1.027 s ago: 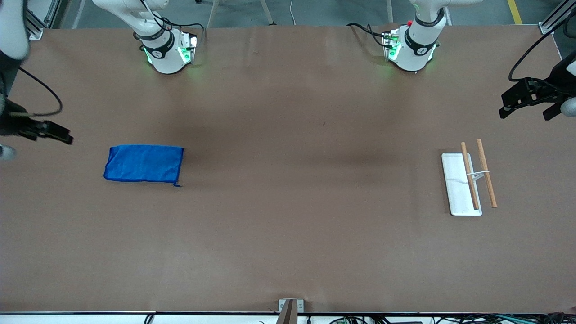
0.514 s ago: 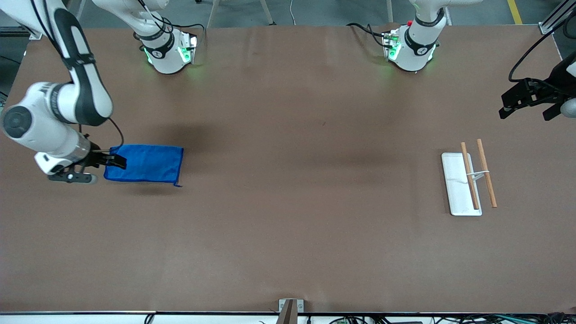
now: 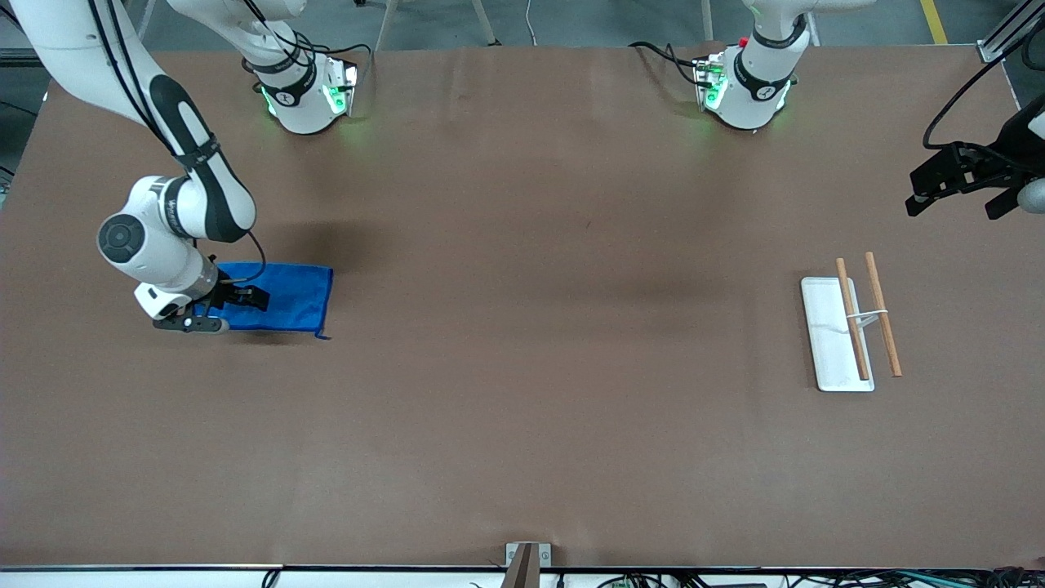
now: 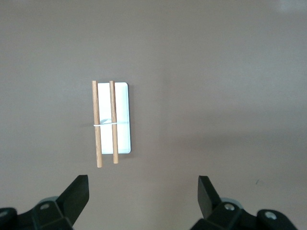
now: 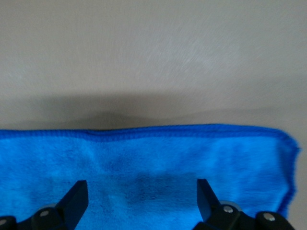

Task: Right arm passes towel to left arm to hang
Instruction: 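Lower the right gripper onto the blue towel's edge and grasp it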

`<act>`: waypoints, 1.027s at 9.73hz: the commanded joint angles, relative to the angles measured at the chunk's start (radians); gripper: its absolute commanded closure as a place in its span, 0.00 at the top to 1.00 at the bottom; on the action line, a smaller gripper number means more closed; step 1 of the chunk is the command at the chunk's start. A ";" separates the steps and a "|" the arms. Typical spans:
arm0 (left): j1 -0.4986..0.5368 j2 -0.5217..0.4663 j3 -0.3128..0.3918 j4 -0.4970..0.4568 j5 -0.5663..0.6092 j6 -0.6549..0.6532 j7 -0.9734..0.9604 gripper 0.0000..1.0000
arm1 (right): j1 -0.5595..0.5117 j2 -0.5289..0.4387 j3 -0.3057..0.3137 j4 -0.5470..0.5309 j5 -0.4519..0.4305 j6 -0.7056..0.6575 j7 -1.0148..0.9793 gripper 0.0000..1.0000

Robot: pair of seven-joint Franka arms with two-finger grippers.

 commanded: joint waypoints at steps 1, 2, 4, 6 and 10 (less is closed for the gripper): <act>-0.002 0.014 0.003 -0.014 0.008 0.006 0.014 1.00 | 0.000 -0.017 0.005 -0.032 -0.005 0.029 -0.004 0.97; -0.002 0.016 0.003 -0.014 0.010 0.007 0.014 1.00 | 0.000 -0.013 0.005 -0.032 -0.005 0.030 -0.004 0.88; -0.008 0.019 0.003 -0.014 0.012 0.011 0.014 1.00 | 0.002 -0.013 0.006 -0.030 -0.005 0.029 -0.004 0.49; -0.011 0.019 0.003 -0.015 0.010 0.011 0.014 1.00 | 0.003 -0.013 0.008 -0.022 -0.005 0.023 -0.001 0.28; -0.014 0.021 0.000 -0.020 0.008 0.009 0.005 1.00 | 0.008 -0.039 0.028 0.060 -0.003 -0.082 -0.001 0.01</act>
